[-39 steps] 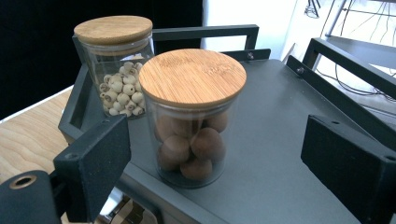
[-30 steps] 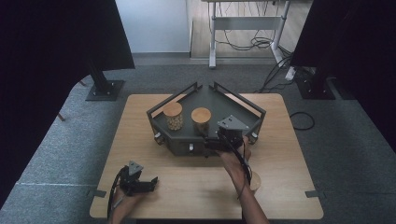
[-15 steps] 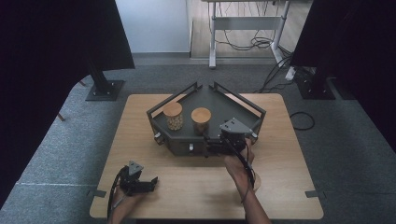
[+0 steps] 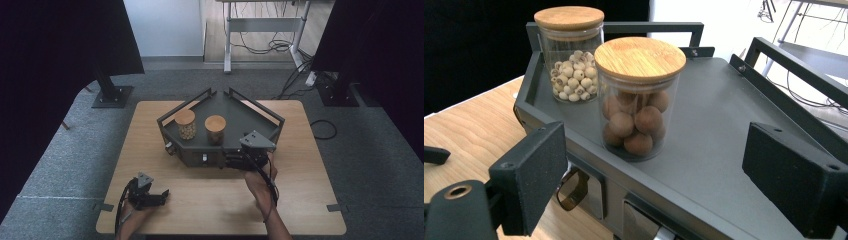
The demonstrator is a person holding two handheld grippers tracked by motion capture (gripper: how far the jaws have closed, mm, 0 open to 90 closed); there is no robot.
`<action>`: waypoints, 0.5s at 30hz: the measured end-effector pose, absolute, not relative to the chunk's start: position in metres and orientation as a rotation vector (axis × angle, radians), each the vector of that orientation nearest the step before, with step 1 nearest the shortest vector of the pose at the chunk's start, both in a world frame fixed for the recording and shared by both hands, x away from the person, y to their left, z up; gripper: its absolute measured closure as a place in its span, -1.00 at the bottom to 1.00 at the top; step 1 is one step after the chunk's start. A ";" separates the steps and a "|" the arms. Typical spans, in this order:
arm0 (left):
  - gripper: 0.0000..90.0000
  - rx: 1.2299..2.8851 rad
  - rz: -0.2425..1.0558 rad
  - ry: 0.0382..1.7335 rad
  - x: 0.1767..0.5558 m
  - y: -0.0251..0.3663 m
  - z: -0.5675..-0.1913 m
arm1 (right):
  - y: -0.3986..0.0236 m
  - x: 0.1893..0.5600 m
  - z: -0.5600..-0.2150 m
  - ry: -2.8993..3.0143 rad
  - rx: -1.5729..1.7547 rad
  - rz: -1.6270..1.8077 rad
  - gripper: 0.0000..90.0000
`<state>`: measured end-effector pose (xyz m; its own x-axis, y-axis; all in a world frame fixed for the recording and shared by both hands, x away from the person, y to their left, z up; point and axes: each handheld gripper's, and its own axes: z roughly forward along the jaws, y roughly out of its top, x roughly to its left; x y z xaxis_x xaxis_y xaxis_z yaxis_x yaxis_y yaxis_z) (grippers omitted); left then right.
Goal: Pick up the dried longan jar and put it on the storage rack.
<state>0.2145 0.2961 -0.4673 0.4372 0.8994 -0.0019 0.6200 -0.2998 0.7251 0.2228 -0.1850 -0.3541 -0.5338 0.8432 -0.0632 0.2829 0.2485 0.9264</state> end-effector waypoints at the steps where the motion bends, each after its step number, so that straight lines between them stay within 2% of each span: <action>1: -0.93 2.031 0.544 1.272 0.214 0.296 -0.467 | -0.186 0.222 -0.354 1.953 1.025 1.274 -0.77; 15: -0.93 2.029 0.544 1.273 0.214 0.296 -0.468 | -0.201 0.209 -0.359 1.945 1.034 1.272 -0.77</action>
